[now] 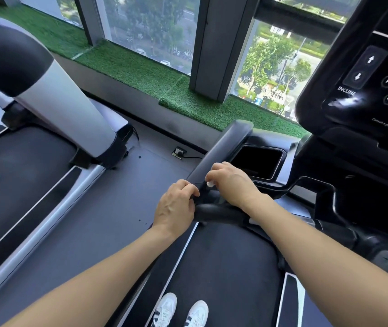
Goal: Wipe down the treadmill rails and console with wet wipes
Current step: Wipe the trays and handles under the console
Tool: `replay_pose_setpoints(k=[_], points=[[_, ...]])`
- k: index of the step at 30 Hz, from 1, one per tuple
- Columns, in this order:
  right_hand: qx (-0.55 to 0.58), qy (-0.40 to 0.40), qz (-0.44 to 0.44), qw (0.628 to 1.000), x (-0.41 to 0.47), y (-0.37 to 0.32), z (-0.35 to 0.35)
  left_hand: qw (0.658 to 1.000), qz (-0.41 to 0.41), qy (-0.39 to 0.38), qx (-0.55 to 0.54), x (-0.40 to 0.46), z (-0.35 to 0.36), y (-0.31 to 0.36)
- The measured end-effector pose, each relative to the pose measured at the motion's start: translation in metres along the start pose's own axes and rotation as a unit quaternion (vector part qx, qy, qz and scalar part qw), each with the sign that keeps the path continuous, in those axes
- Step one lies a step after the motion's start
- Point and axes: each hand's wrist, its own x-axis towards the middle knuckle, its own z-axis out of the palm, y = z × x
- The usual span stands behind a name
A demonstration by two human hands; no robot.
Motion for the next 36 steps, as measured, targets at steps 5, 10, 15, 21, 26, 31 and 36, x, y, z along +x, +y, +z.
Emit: replay_pose_setpoints(k=[5,10,15,21,26,31,36], points=[[-0.128,-0.072,-0.075,0.986,0.000,-0.004,-0.008,1.000,0.008,-0.005,0.007,-0.003,-0.001,-0.002],[-0.193,-0.106,-0.100,0.970,-0.010,0.003,-0.018,1.000,0.017,-0.010,0.013,-0.002,-0.001,0.006],[-0.202,-0.112,-0.078,0.970,-0.024,0.010,-0.027,0.999,0.038,-0.012,0.019,0.003,-0.002,0.018],[-0.161,-0.100,0.048,0.981,-0.052,0.019,-0.050,0.998,0.057,-0.024,0.027,0.007,-0.007,0.039],[-0.017,0.016,0.170,0.985,-0.078,0.036,-0.071,0.997,0.072,-0.033,0.004,0.019,-0.012,0.065],[0.165,0.106,0.261,0.945,-0.081,0.034,-0.067,0.997,0.062,-0.037,0.017,0.023,-0.017,0.071],[0.294,0.136,0.345,0.881,-0.069,0.026,-0.041,0.998,0.037,-0.037,0.029,0.021,-0.015,0.055]])
